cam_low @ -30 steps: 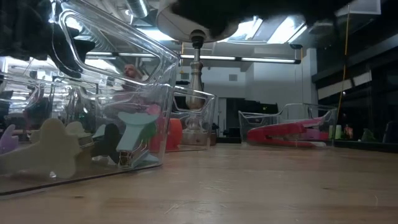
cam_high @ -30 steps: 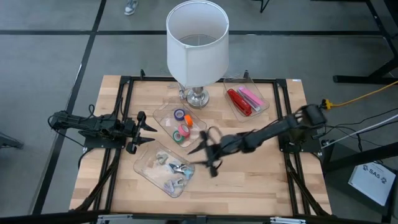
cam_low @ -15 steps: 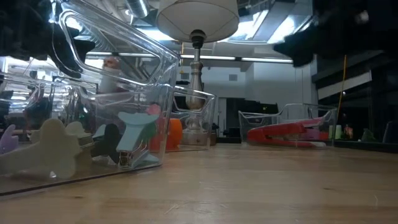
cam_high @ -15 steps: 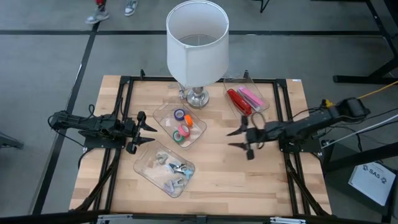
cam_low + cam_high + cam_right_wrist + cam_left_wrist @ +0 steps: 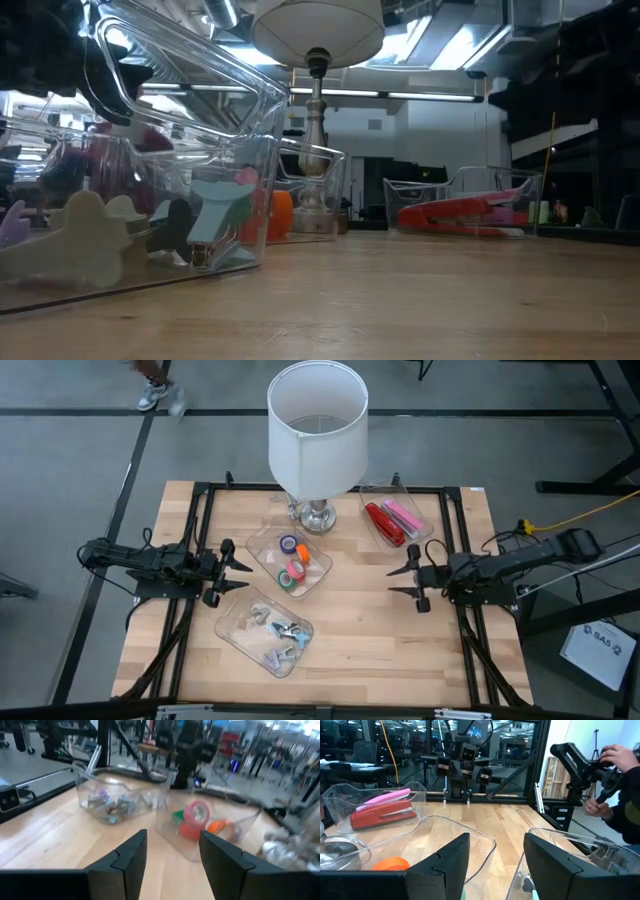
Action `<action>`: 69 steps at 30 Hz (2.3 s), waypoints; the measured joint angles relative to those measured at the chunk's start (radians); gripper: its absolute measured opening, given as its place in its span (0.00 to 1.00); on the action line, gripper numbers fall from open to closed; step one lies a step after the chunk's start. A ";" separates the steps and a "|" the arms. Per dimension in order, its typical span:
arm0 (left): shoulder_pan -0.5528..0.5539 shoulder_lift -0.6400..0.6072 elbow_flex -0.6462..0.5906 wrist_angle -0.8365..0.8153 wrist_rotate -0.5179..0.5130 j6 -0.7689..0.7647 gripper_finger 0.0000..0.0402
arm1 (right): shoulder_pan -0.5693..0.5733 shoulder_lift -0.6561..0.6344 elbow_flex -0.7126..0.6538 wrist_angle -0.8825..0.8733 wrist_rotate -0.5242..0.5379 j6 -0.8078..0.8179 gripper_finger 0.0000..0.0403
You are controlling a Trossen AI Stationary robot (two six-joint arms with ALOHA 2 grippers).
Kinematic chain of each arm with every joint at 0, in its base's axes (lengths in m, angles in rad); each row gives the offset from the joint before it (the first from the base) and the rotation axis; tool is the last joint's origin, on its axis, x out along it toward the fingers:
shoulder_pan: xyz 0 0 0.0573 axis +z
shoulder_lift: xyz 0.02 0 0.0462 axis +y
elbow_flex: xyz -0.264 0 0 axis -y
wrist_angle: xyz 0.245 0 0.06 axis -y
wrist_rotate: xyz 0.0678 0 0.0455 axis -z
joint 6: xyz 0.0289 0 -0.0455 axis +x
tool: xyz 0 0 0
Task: Pick and place Stapler, Stapler remover, tape
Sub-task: Return to Home Position
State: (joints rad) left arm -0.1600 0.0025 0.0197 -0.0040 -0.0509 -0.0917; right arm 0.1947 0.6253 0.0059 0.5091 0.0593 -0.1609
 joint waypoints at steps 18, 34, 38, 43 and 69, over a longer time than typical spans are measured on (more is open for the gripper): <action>0.000 0.000 0.000 0.000 0.000 0.000 0.46 | -0.032 -0.539 0.000 -0.470 0.019 -0.183 0.45; 0.000 0.000 0.000 0.000 0.000 0.000 0.46 | -0.042 -0.607 0.000 -0.468 0.019 -0.222 0.45; 0.000 0.000 0.000 0.000 0.000 0.000 0.46 | -0.042 -0.607 0.000 -0.468 0.019 -0.222 0.45; 0.000 0.000 0.000 0.000 0.000 0.000 0.46 | -0.042 -0.606 0.000 -0.468 0.019 -0.222 0.45; 0.070 -0.002 -0.010 0.052 -0.167 0.056 0.46 | -0.042 -0.606 0.000 -0.468 0.019 -0.222 0.45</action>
State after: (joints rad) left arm -0.0897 0.0002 0.0093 0.0483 -0.2184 -0.0353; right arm 0.1524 0.0193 0.0063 0.0406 0.0784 -0.3824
